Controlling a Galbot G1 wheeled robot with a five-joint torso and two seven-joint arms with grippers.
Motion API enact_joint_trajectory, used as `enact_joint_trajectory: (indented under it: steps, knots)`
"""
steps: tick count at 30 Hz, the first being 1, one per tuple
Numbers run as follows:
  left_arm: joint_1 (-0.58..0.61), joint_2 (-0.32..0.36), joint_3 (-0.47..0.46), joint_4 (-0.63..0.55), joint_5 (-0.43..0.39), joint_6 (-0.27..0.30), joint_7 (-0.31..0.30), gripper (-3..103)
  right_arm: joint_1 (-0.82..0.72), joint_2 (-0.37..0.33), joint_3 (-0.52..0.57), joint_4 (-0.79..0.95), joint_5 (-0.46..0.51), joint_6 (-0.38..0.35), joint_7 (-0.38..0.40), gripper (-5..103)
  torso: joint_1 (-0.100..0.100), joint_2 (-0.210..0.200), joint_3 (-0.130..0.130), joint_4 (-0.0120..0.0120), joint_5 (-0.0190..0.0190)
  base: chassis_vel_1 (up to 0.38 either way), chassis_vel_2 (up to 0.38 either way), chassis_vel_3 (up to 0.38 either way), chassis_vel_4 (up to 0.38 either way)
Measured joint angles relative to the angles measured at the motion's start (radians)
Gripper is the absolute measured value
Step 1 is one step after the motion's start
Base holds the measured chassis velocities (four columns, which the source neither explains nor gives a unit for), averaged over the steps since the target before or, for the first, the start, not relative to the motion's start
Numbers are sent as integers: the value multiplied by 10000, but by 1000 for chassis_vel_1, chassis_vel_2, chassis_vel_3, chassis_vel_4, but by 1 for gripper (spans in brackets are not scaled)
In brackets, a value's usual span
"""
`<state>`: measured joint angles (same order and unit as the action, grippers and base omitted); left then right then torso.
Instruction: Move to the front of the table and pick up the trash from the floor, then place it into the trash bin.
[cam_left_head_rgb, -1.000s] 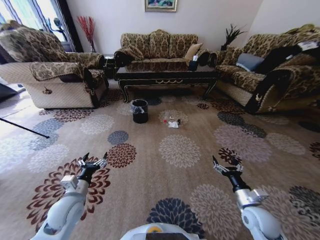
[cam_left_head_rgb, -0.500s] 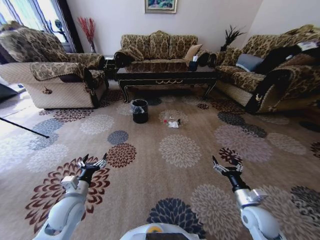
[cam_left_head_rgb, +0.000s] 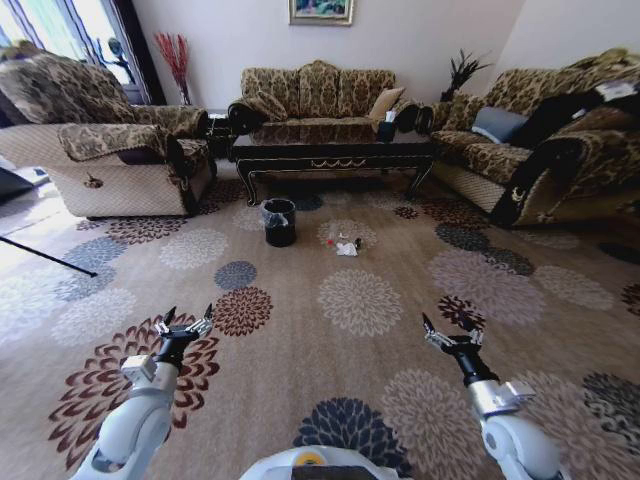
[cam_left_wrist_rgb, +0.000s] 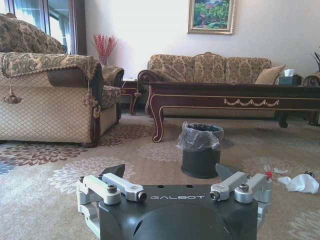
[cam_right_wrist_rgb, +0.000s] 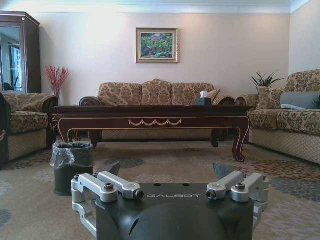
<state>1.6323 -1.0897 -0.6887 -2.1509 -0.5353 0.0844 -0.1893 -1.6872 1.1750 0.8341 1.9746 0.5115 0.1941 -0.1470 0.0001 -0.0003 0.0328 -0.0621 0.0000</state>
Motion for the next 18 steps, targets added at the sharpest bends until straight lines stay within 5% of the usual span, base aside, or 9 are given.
enact_joint_trajectory:
  steps: [18]
  knots:
    - [-79, -60, 132, 185, 85, -64, 28, 100, 114, -129, -117, -94, -6, -95, 59, 100, 0, -1, 32, 0, 0, -206, 228, 196, -218]
